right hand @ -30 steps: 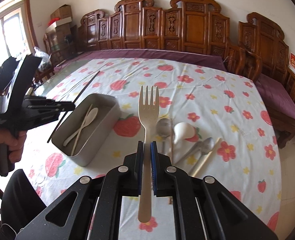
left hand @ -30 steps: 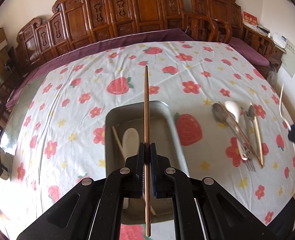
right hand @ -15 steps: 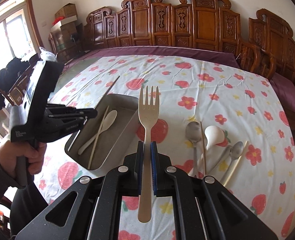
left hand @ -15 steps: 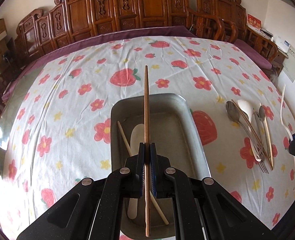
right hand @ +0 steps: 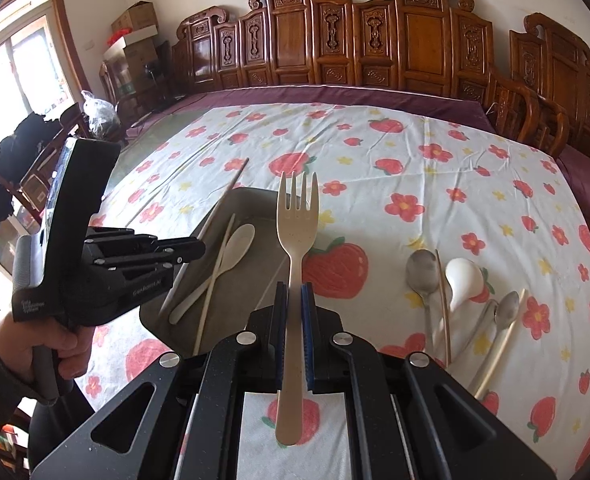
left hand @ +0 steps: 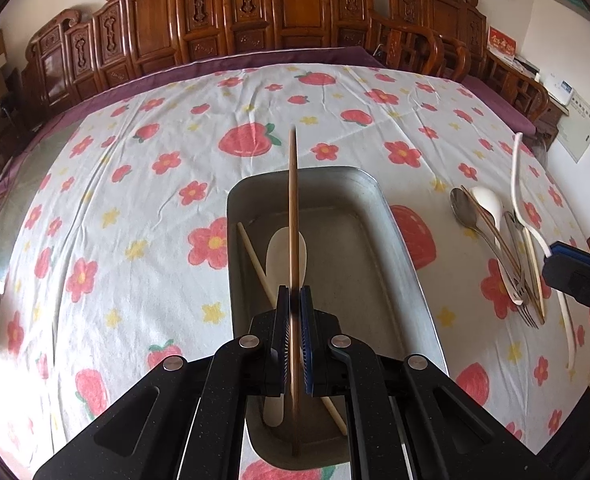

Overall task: Organize utensils
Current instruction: 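Carry the brown chopstick and the fork into the metal tray and release both, then grasp another wooden chopstick with the right tool while the left tool returns to the utensils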

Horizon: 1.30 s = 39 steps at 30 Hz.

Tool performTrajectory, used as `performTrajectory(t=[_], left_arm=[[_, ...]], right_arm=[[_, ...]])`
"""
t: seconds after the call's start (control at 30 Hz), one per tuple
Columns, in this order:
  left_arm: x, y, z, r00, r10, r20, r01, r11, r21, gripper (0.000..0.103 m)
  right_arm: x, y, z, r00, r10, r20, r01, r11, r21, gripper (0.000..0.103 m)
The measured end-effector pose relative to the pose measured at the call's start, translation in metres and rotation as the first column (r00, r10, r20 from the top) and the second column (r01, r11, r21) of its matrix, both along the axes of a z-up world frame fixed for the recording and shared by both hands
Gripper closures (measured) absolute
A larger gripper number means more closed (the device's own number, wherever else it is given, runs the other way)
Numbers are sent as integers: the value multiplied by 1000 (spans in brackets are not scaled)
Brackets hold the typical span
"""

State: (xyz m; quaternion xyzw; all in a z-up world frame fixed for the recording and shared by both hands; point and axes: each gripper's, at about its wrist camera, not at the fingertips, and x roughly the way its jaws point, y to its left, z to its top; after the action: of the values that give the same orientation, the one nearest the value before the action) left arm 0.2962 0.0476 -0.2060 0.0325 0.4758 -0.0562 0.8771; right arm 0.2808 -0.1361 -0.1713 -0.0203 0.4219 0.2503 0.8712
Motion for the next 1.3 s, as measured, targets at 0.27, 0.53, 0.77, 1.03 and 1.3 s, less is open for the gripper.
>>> performTrajectory(t=[0.27, 0.53, 0.77, 1.03, 1.3], left_arm=[[-13, 14, 17, 999, 0, 41, 1, 1000, -22, 98], [-25, 37, 27, 997, 19, 73, -18, 1000, -12, 98], [-35, 55, 30, 996, 43, 83, -42, 999, -17, 98], [-39, 61, 32, 994, 55, 93, -54, 998, -12, 98], [-42, 50, 38, 994, 36, 105, -34, 999, -15, 98]], right_arm=[[11, 26, -11, 999, 17, -38, -16, 1000, 19, 94], [20, 64, -25, 997, 40, -64, -38, 999, 27, 94], [27, 80, -35, 995, 35, -92, -32, 999, 34, 94], [27, 80, -36, 997, 40, -67, -37, 998, 56, 93], [18, 53, -27, 999, 37, -27, -36, 999, 31, 93]])
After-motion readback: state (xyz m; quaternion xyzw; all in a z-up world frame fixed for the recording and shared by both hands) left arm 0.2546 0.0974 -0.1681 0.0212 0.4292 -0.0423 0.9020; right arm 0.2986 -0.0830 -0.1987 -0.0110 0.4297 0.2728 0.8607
